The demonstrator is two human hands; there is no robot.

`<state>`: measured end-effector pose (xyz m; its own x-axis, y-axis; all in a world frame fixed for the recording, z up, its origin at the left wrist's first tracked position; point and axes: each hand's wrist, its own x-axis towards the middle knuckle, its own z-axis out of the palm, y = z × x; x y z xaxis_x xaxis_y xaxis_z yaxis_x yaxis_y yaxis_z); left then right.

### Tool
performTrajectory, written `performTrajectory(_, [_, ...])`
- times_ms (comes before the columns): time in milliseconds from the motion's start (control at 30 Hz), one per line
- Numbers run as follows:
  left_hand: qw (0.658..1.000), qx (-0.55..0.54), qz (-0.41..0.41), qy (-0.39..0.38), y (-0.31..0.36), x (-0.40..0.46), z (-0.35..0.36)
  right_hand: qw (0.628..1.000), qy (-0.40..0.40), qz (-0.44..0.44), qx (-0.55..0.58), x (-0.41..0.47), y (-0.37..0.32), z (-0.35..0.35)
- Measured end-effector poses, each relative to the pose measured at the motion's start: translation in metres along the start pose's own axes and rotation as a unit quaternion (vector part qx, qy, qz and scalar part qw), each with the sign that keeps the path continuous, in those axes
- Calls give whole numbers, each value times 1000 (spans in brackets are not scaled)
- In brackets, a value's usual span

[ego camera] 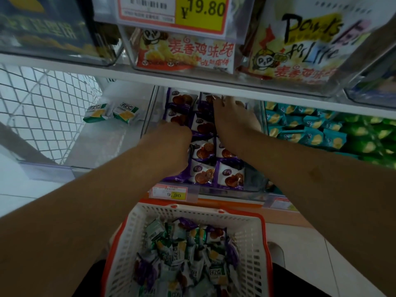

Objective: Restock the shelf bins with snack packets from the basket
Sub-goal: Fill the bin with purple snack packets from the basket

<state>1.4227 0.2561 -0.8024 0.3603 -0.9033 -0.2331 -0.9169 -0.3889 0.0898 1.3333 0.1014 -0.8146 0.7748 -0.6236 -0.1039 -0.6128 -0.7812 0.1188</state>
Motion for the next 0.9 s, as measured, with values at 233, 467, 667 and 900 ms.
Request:
performTrajectory(233, [999, 2, 20, 40, -1, -4, 7, 987, -60, 68, 135, -11, -5, 4])
performTrajectory(467, [995, -59, -52, 60, 3, -1, -6, 958, 25, 37, 283, -47, -11, 0])
performTrajectory(667, [933, -293, -109, 175, 2, -2, -27, 823, -63, 17, 564, -68, -20, -3])
performTrajectory(900, [802, -556, -173, 132, 4, 4, -16, 666, -24, 82, 741, -67, -25, 5])
